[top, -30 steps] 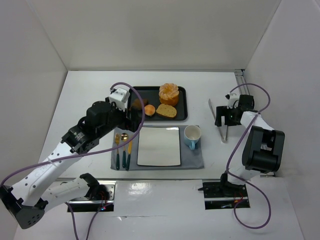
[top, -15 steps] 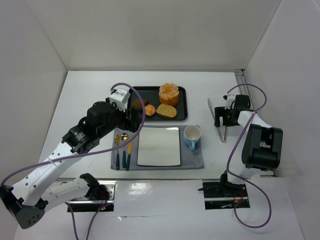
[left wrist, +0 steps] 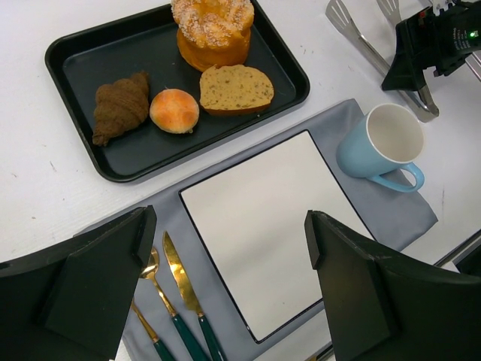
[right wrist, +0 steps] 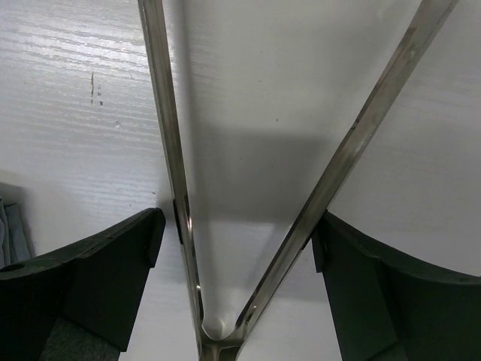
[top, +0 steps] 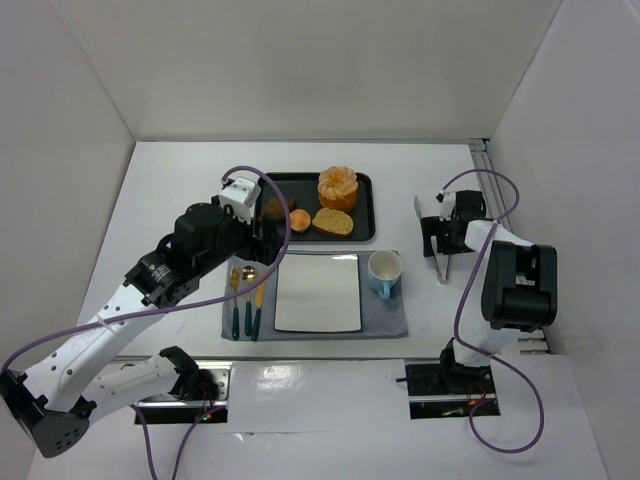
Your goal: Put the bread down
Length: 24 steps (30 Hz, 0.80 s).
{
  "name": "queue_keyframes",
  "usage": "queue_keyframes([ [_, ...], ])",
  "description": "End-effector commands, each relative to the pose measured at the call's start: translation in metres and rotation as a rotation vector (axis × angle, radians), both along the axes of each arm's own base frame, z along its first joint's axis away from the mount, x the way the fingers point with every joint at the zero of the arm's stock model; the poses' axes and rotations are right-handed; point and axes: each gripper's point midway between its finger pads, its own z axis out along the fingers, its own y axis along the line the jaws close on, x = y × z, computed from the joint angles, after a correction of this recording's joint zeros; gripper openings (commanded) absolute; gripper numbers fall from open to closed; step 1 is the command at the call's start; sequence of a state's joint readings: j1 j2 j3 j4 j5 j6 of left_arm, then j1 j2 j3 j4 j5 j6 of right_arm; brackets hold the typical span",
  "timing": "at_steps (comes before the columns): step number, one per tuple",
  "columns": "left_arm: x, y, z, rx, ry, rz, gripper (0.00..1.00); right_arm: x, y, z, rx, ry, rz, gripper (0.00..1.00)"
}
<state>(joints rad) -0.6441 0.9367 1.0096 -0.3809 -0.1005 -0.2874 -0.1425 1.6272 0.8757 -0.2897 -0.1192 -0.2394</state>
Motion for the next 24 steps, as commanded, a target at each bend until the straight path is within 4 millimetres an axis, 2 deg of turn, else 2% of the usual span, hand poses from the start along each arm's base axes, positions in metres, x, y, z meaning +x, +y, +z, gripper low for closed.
queue_keyframes([
  [1, 0.004, -0.003, 0.012, -0.023, -0.043, 0.001, 1.00, 0.013, -0.005, 0.001, -0.040, -0.043, -0.029, 0.91],
  [9, 0.005, -0.001, 0.012, -0.021, -0.045, 0.010, 1.00, 0.006, -0.007, -0.014, -0.051, 0.009, -0.038, 0.87],
  [13, 0.005, -0.001, 0.012, -0.021, -0.045, 0.010, 1.00, 0.008, -0.008, -0.012, -0.051, 0.009, -0.038, 0.83],
  [17, 0.006, 0.000, 0.012, -0.018, -0.047, 0.019, 1.00, 0.004, -0.007, -0.016, -0.044, 0.027, -0.046, 0.70],
  [18, 0.006, 0.000, 0.012, -0.018, -0.047, 0.019, 1.00, 0.005, -0.005, -0.016, -0.035, 0.026, -0.040, 0.62],
  [20, 0.006, 0.000, 0.012, -0.018, -0.047, 0.019, 1.00, 0.004, -0.005, -0.010, -0.036, 0.017, -0.041, 0.55],
  [21, 0.006, 0.000, 0.012, -0.018, -0.047, 0.019, 1.00, 0.005, -0.003, -0.010, -0.027, 0.016, -0.035, 0.48],
  [24, 0.006, 0.000, 0.012, -0.018, -0.047, 0.019, 1.00, 0.008, -0.003, 0.001, -0.031, -0.019, -0.036, 0.40],
])
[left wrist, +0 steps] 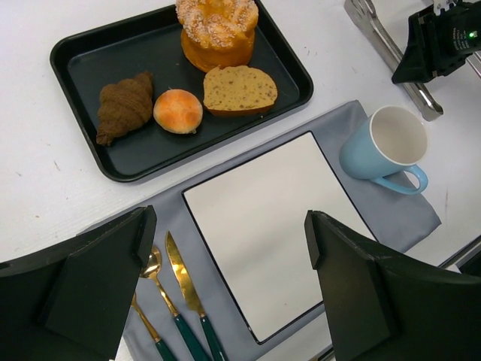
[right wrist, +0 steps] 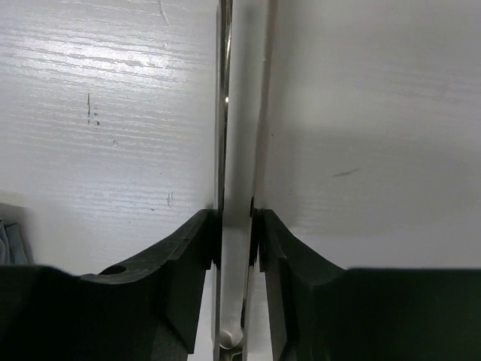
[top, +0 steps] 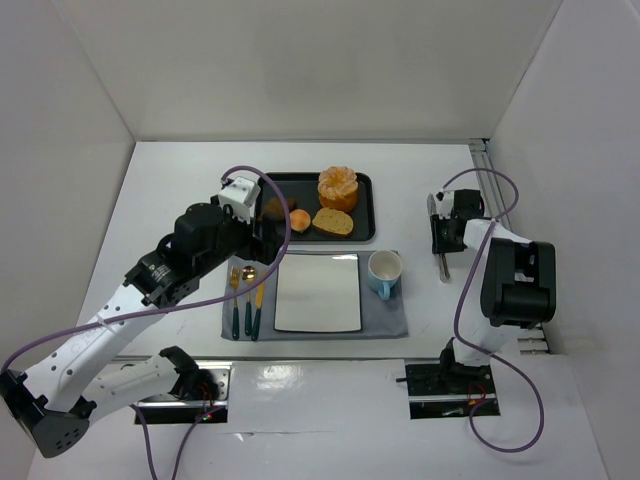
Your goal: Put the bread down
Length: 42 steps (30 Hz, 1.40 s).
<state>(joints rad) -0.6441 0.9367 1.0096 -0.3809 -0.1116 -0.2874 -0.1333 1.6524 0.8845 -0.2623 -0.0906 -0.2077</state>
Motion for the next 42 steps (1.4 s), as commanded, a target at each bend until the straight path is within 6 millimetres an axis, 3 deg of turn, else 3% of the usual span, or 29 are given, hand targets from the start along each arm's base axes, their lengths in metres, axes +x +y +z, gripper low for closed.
queue_keyframes([
  [1, 0.006, 0.000, 0.012, -0.019, -0.046, 0.017, 1.00, 0.001, -0.002, 0.005, -0.021, -0.012, -0.003, 0.38],
  [5, 0.006, -0.001, 0.010, -0.019, -0.046, 0.017, 1.00, 0.008, 0.001, 0.030, -0.013, -0.087, 0.008, 0.31],
  [10, 0.008, -0.002, 0.007, -0.013, -0.039, 0.017, 1.00, 0.013, 0.004, 0.057, -0.014, -0.168, 0.037, 0.29],
  [14, 0.010, -0.001, 0.004, -0.005, -0.034, 0.025, 1.00, 0.019, 0.012, 0.091, 0.007, -0.264, 0.077, 0.29],
  [22, 0.014, -0.002, -0.009, 0.028, -0.011, 0.030, 1.00, 0.024, 0.018, 0.139, 0.006, -0.360, 0.133, 0.43],
  [33, 0.017, 0.002, -0.011, 0.044, -0.022, 0.054, 1.00, 0.028, 0.026, 0.191, 0.014, -0.460, 0.189, 0.44],
  [38, 0.017, 0.002, -0.011, 0.044, -0.022, 0.054, 1.00, 0.026, 0.042, 0.216, 0.077, -0.492, 0.243, 0.44],
  [42, 0.018, 0.002, -0.009, 0.038, -0.029, 0.054, 1.00, 0.030, 0.066, 0.237, 0.201, -0.506, 0.319, 0.45],
])
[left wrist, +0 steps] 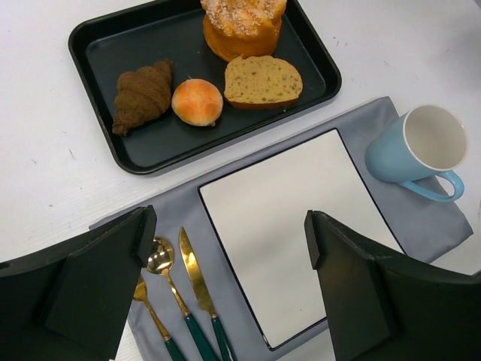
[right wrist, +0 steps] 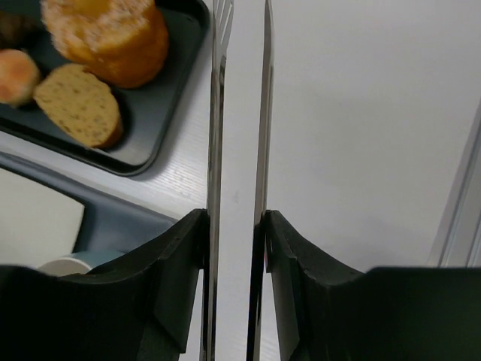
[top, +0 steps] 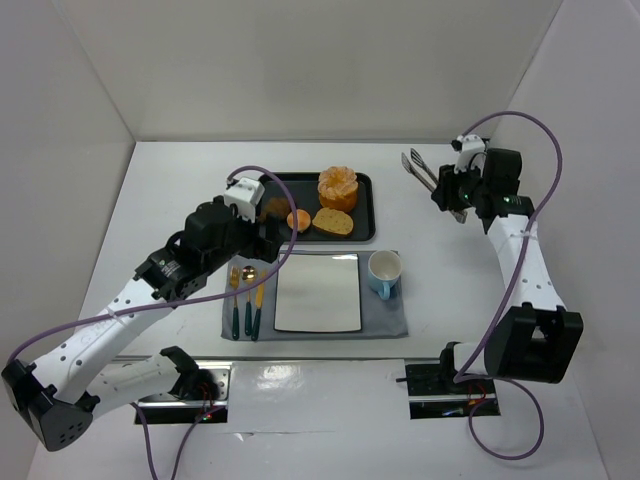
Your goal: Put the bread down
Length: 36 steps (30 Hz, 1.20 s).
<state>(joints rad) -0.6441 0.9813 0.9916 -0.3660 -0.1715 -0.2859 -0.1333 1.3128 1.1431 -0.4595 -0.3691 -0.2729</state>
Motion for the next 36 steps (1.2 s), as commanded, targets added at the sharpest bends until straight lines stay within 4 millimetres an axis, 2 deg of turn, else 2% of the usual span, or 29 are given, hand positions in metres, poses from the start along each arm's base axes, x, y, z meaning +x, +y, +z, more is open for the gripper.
queue_keyframes([
  [1, 0.006, -0.002, 0.009, -0.001, -0.056, -0.005, 1.00, 0.003, 0.027, 0.043, 0.101, -0.070, 0.109, 0.46],
  [7, 0.006, 0.000, 0.008, 0.002, -0.058, 0.003, 1.00, 0.009, 0.047, 0.041, 0.150, -0.040, 0.172, 0.48],
  [8, 0.006, 0.000, 0.008, 0.002, -0.058, 0.003, 1.00, 0.008, 0.057, 0.041, 0.155, -0.039, 0.202, 0.48],
  [16, 0.006, -0.002, 0.010, -0.007, -0.064, -0.005, 1.00, 0.004, 0.086, 0.017, 0.194, 0.044, 0.278, 0.54],
  [25, 0.007, -0.002, 0.012, -0.005, -0.075, -0.008, 1.00, -0.019, 0.107, -0.006, 0.231, 0.159, 0.406, 0.54],
  [32, 0.006, -0.003, 0.012, -0.008, -0.073, -0.017, 1.00, -0.035, 0.116, -0.006, 0.203, 0.166, 0.527, 0.54],
  [36, 0.006, -0.003, 0.012, -0.008, -0.073, -0.017, 1.00, -0.044, 0.132, -0.004, 0.129, 0.141, 0.595, 0.54],
])
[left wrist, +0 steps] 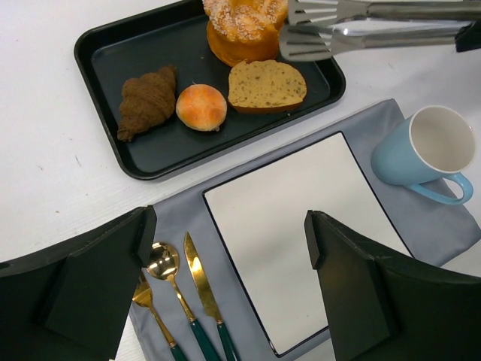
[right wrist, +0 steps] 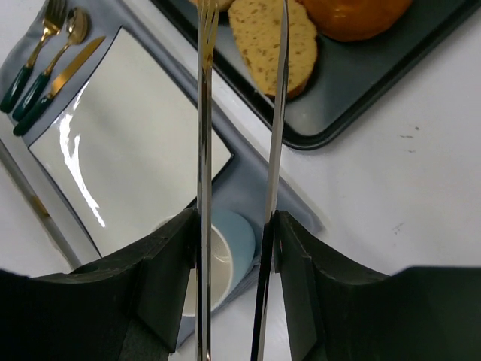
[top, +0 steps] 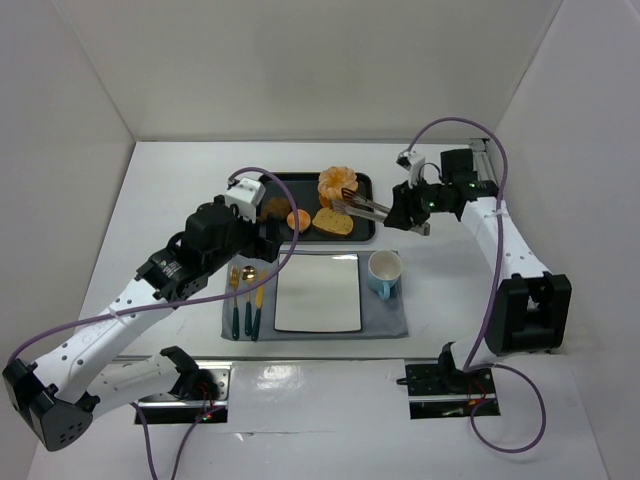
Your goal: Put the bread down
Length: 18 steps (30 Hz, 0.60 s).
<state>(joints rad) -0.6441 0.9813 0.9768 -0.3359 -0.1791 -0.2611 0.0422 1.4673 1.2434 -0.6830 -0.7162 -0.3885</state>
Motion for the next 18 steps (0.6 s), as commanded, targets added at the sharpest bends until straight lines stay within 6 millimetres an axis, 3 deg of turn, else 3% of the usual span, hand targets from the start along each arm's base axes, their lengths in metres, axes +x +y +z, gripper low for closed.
queue_keyframes([
  [1, 0.003, -0.004, 0.012, -0.021, -0.048, -0.014, 1.00, -0.008, 0.019, 0.023, -0.044, -0.106, 0.108, 0.54],
  [7, 0.003, -0.004, 0.012, -0.021, -0.048, -0.014, 1.00, -0.018, 0.042, 0.025, -0.128, -0.198, 0.157, 0.54],
  [13, 0.003, -0.004, 0.012, -0.021, -0.048, -0.014, 1.00, -0.015, 0.052, 0.026, -0.206, -0.264, 0.141, 0.52],
  [18, 0.003, -0.004, 0.012, -0.021, -0.048, -0.014, 1.00, -0.014, 0.058, 0.014, -0.289, -0.276, 0.131, 0.52],
])
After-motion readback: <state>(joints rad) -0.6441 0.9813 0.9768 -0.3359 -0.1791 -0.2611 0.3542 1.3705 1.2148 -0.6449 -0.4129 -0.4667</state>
